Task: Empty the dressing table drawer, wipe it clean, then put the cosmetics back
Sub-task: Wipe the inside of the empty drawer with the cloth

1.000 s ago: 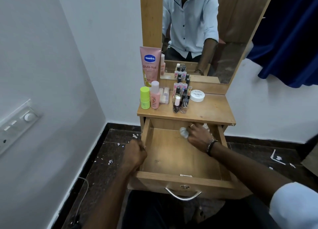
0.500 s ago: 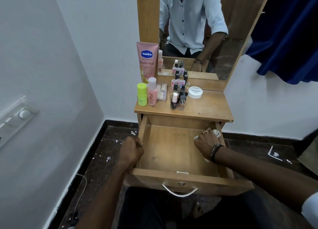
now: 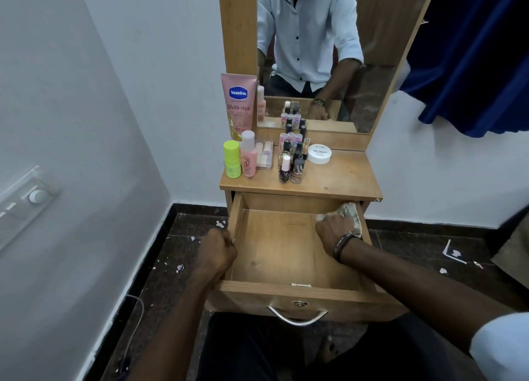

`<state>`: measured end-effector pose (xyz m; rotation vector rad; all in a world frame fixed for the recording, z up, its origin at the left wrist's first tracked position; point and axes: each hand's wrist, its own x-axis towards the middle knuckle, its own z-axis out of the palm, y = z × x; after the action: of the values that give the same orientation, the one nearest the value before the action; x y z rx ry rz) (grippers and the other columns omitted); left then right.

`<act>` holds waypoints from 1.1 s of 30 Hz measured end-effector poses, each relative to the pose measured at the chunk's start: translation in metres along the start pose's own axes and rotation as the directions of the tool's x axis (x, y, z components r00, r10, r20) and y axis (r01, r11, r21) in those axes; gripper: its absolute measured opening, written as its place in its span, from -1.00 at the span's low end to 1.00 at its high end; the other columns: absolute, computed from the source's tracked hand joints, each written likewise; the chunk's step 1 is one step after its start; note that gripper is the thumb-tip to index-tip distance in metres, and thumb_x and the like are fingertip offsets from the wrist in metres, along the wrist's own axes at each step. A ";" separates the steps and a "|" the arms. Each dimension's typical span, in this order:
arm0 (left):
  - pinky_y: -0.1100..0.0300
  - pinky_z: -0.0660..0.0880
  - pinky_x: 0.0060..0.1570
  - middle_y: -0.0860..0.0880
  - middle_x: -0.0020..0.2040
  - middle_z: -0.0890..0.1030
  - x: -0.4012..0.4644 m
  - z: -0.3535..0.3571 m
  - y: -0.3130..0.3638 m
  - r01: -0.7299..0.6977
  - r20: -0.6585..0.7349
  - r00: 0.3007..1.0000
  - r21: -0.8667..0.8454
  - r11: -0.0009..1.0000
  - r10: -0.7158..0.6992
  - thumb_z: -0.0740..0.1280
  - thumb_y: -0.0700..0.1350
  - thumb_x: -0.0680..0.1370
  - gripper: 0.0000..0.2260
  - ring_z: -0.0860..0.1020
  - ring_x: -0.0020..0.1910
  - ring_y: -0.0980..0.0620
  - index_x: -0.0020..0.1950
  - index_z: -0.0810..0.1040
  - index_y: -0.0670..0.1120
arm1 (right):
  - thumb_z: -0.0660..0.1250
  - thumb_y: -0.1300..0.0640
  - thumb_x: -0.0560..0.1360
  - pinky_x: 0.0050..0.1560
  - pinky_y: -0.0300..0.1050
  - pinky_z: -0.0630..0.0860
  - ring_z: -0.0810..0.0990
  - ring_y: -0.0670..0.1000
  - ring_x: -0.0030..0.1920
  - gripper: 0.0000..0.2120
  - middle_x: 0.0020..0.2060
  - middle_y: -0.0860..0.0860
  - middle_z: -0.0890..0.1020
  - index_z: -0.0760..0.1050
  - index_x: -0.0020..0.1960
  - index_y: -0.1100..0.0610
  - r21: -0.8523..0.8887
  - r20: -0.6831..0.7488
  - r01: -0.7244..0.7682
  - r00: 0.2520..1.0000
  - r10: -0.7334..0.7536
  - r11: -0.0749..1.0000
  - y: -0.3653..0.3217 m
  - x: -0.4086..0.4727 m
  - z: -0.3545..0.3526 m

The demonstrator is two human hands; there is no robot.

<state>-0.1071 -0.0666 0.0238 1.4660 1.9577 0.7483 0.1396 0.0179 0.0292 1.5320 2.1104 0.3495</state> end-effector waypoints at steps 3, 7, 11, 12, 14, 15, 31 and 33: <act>0.18 0.46 -0.33 -0.04 -0.43 0.49 -0.001 -0.001 0.001 -0.010 0.000 1.000 0.014 1.000 0.010 0.31 -0.33 0.54 -0.68 0.49 -0.41 0.01 -0.41 0.45 -0.11 | 0.24 0.38 0.50 -0.16 -0.05 0.53 0.63 0.12 0.01 -0.72 -0.02 0.09 0.64 0.54 0.13 0.15 0.150 -0.093 -0.055 0.993 0.070 0.987 0.008 0.010 -0.003; 0.18 0.44 -0.30 -0.05 -0.44 0.49 0.001 0.000 -0.002 -0.017 -0.009 1.000 0.006 1.000 0.018 0.30 -0.34 0.52 -0.66 0.48 -0.41 -0.01 -0.44 0.44 -0.08 | 0.19 0.46 0.51 -0.30 -0.06 0.50 0.65 0.15 -0.06 -0.71 -0.01 0.20 0.62 0.53 0.16 0.27 0.154 -0.160 -0.102 0.979 0.126 0.983 -0.001 0.009 0.000; 0.20 0.42 -0.27 -0.07 -0.43 0.50 0.004 0.002 -0.005 -0.020 -0.015 1.000 0.012 1.000 0.020 0.32 -0.31 0.53 -0.63 0.49 -0.39 -0.05 -0.45 0.44 -0.04 | 0.23 0.43 0.50 -0.28 -0.03 0.50 0.61 0.16 -0.07 -0.72 -0.06 0.25 0.60 0.46 0.20 0.35 0.144 -0.163 -0.185 0.965 0.207 0.972 0.006 0.013 0.006; 0.21 0.40 -0.28 -0.05 -0.44 0.49 0.003 0.003 -0.004 -0.022 -0.017 1.000 0.018 1.000 0.023 0.33 -0.30 0.54 -0.62 0.48 -0.40 -0.04 -0.45 0.43 -0.04 | 0.25 0.43 0.49 -0.26 -0.02 0.51 0.61 0.18 -0.05 -0.71 -0.04 0.27 0.60 0.46 0.21 0.37 0.126 -0.150 -0.174 0.970 0.192 0.977 0.006 0.014 0.009; 0.22 0.38 -0.29 -0.02 -0.46 0.47 0.004 0.003 -0.003 -0.021 -0.022 1.000 0.020 1.000 0.022 0.33 -0.30 0.54 -0.61 0.47 -0.42 -0.01 -0.46 0.42 -0.03 | 0.24 0.43 0.49 -0.23 -0.04 0.52 0.60 0.19 -0.01 -0.74 -0.04 0.26 0.61 0.53 0.15 0.33 0.109 -0.153 -0.138 0.976 0.153 0.984 0.003 0.016 0.011; 0.20 0.40 -0.30 -0.02 -0.46 0.47 0.005 0.004 -0.004 -0.021 -0.026 0.999 0.020 1.000 0.021 0.33 -0.30 0.54 -0.61 0.47 -0.42 -0.02 -0.46 0.42 -0.04 | 0.22 0.42 0.50 -0.22 -0.05 0.53 0.61 0.18 -0.01 -0.76 -0.05 0.24 0.62 0.57 0.10 0.31 0.116 -0.162 -0.125 0.976 0.143 0.985 0.002 0.017 0.012; 0.16 0.43 -0.25 -0.27 -0.30 0.62 0.004 0.004 -0.002 -0.008 -0.048 0.999 0.048 0.999 0.010 0.34 -0.28 0.54 -0.63 0.62 -0.23 -0.26 -0.45 0.41 -0.07 | 0.19 0.39 0.51 -0.23 -0.10 0.53 0.64 0.05 -0.10 -0.66 -0.01 0.07 0.63 0.47 0.23 0.16 0.205 -0.211 0.021 0.977 0.023 0.979 0.011 0.017 0.043; 0.18 0.43 -0.26 -0.19 -0.37 0.57 0.003 0.003 -0.002 -0.003 -0.045 0.999 0.049 0.999 0.005 0.34 -0.27 0.55 -0.63 0.60 -0.30 -0.21 -0.45 0.41 -0.07 | 0.20 0.38 0.53 -0.23 -0.08 0.51 0.64 0.09 -0.08 -0.68 0.02 0.13 0.62 0.45 0.26 0.21 0.168 -0.195 0.017 0.981 0.016 0.986 0.009 0.011 0.042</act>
<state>-0.1065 -0.0634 0.0200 1.4943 2.0209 0.7462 0.1668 0.0280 -0.0044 1.6516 2.3451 0.3402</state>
